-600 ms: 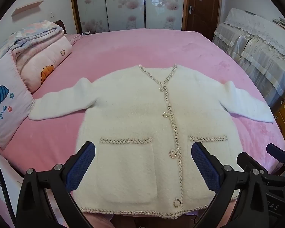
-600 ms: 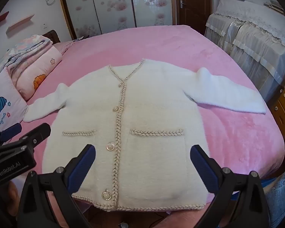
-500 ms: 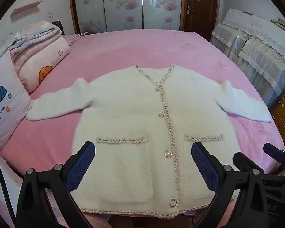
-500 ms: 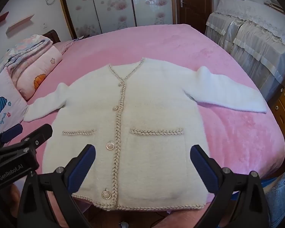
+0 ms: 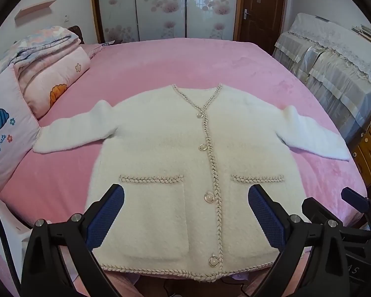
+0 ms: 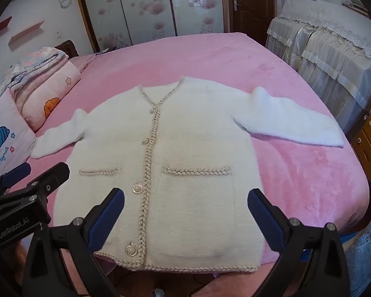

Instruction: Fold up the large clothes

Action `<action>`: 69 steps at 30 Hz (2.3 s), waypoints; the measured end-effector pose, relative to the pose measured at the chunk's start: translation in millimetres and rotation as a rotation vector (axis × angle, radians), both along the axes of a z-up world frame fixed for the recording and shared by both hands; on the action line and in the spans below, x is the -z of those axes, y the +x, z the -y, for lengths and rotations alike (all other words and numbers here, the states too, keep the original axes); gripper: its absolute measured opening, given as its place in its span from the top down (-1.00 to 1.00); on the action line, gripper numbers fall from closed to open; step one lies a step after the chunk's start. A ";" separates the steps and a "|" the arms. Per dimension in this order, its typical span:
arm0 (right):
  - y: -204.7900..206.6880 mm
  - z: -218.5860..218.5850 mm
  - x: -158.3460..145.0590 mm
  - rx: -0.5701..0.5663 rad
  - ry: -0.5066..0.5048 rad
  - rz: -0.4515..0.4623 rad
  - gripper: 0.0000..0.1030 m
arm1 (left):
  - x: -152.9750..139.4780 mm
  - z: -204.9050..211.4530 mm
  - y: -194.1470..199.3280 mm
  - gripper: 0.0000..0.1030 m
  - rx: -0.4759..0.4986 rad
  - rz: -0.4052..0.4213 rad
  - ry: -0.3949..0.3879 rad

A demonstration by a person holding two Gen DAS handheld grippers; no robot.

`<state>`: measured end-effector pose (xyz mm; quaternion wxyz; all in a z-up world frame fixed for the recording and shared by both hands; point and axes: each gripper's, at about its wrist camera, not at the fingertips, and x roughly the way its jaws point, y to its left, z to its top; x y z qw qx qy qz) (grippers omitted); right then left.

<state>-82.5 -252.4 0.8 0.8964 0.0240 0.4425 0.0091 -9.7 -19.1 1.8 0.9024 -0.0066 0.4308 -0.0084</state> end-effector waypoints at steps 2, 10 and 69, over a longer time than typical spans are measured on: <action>-1.5 3.2 -0.1 0.001 0.009 0.000 -0.95 | 1.3 0.0 -0.8 -0.93 0.005 -0.008 -0.010; -4.2 10.2 -2.4 0.011 0.012 0.008 -0.95 | 4.0 1.6 -5.4 -0.93 0.010 -0.028 -0.017; -3.9 4.3 -6.5 0.010 0.002 0.003 -0.95 | 6.3 -0.6 -4.6 -0.94 -0.010 -0.060 -0.048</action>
